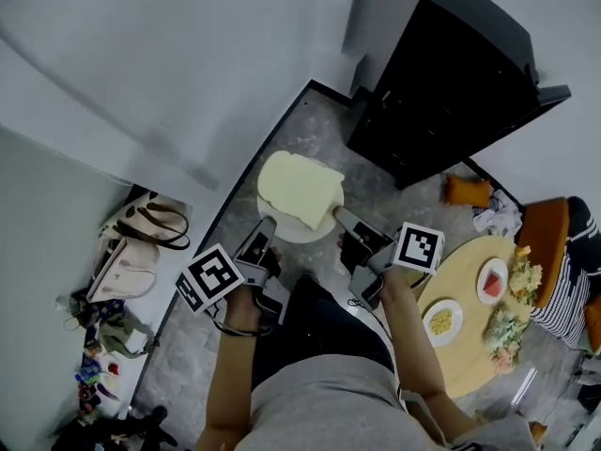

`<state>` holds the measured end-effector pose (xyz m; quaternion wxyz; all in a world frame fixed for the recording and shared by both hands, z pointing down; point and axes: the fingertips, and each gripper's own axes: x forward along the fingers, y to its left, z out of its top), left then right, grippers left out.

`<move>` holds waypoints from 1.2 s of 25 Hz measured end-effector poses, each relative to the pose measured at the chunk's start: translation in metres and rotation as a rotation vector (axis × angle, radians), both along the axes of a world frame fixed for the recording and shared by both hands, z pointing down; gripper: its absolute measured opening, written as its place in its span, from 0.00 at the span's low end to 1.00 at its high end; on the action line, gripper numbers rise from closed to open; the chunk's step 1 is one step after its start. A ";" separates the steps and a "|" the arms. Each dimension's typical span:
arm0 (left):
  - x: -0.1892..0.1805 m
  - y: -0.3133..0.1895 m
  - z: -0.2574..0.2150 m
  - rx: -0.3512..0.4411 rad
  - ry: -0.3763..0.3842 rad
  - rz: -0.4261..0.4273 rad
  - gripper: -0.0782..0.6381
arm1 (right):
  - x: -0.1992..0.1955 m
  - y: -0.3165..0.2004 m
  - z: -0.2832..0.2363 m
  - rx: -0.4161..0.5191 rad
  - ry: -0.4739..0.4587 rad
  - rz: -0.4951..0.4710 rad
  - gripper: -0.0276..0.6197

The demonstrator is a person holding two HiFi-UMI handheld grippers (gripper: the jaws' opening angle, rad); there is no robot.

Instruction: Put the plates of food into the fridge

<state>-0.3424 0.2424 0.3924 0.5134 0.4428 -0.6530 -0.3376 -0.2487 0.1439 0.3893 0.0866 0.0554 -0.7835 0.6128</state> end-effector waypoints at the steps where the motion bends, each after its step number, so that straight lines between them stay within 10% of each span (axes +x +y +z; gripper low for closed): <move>1: -0.003 -0.013 -0.001 0.001 0.002 0.018 0.15 | -0.001 -0.011 -0.001 -0.001 -0.001 0.020 0.07; 30: -0.026 -0.417 -0.026 0.065 0.000 0.605 0.15 | 0.019 -0.342 -0.019 -0.005 -0.037 0.687 0.07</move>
